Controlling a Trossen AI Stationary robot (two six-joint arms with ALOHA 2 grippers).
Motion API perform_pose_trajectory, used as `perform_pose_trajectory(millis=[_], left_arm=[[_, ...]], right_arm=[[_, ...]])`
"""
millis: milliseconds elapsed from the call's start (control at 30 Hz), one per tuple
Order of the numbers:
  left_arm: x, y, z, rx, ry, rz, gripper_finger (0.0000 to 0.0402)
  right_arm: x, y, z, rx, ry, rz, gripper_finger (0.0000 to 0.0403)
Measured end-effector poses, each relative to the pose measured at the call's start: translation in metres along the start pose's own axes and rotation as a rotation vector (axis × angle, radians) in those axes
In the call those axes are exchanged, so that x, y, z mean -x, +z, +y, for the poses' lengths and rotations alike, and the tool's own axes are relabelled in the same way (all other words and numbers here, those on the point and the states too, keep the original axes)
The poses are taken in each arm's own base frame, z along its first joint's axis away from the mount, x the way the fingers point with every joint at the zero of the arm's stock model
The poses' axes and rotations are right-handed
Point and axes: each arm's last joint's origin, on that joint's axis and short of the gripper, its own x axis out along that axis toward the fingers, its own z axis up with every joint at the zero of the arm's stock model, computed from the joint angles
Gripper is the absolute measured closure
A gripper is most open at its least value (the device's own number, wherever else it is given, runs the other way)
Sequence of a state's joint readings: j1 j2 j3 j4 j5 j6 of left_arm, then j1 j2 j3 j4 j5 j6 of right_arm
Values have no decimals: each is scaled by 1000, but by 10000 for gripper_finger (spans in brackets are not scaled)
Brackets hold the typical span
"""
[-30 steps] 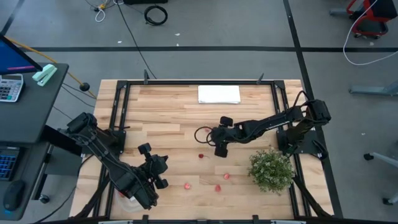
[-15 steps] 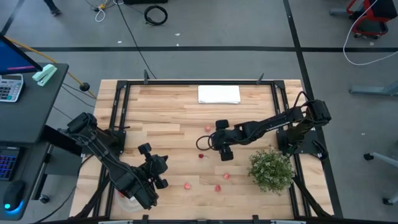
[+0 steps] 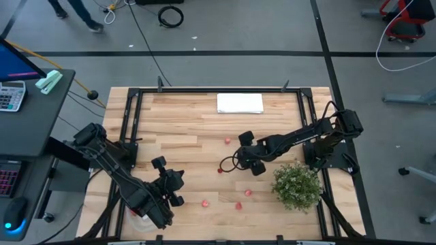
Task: Pick and placing Produce into tupperware
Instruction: Put the strawberry into the transparent plastic container
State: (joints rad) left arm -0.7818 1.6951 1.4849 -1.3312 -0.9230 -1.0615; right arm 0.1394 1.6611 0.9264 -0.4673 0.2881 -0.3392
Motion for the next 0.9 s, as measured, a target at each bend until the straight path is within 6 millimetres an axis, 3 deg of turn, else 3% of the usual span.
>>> perform_pose_trajectory(millis=[633,900], left_arm=[[0,0,0,-2,0,0,380],[0,0,0,-1,0,0,383]], right_arm=[[0,0,1,-104,35,-8,109],[-12,-3,7,-119,43,18,109]])
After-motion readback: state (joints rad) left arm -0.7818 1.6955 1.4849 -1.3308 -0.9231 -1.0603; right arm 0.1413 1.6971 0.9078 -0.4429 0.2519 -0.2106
